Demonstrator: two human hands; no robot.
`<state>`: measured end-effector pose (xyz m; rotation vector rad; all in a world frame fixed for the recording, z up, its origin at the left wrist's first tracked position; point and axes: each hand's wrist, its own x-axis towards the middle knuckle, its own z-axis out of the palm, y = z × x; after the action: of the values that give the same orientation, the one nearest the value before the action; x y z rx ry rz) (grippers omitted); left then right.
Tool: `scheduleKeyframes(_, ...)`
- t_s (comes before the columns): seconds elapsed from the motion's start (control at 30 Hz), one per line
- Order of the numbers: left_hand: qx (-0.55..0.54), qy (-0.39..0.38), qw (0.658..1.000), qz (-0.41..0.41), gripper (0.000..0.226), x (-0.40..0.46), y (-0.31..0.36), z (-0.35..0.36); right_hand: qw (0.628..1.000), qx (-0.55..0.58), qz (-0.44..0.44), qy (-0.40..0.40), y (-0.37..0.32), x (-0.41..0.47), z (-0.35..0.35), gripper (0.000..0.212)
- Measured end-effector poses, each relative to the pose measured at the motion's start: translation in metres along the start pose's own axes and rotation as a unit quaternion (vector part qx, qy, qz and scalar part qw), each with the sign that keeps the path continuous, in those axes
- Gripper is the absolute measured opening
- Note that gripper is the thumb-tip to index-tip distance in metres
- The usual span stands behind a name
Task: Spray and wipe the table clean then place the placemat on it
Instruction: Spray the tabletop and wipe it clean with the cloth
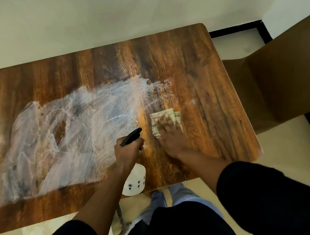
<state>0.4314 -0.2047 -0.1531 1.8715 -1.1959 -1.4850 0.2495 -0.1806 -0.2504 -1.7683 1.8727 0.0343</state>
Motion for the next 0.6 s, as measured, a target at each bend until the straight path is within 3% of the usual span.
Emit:
scheduleKeyframes(0.1,-0.006,0.016,1.0,0.008,0.024,0.0,0.011,0.012,0.996,-0.025,-0.083,-0.018,-0.007,-0.002,0.015,0.07)
scheduleKeyframes(0.2,-0.005,0.006,1.0,0.027,0.028,0.004,0.017,0.02,0.997,-0.023,-0.078,-0.008,0.021,0.006,0.004,0.065)
scheduleKeyframes(0.3,-0.006,0.004,1.0,0.03,0.032,0.009,0.022,0.027,0.999,-0.007,0.017,0.035,0.067,0.017,-0.025,0.068)
scheduleKeyframes(0.47,-0.009,0.012,1.0,0.019,0.02,0.012,0.035,0.044,0.977,0.024,0.196,0.077,0.171,0.035,-0.078,0.066)
scheduleKeyframes(0.6,0.001,0.015,1.0,0.018,0.013,0.015,0.041,0.057,0.957,0.053,0.268,0.097,0.174,0.044,-0.078,0.069)
